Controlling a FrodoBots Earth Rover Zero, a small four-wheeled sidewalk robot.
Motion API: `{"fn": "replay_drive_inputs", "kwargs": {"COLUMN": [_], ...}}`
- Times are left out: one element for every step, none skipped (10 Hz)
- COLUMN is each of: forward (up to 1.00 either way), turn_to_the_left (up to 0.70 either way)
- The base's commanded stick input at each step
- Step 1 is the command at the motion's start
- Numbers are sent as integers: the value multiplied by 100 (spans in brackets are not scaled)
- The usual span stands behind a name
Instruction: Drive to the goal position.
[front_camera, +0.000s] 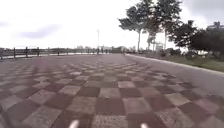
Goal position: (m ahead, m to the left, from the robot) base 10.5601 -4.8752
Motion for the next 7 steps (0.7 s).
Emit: {"fn": "replay_drive_inputs", "kwargs": {"forward": [70, 70, 70, 70, 70, 70, 70], "turn_to_the_left": [2, 2, 2, 2, 2, 2, 2]}}
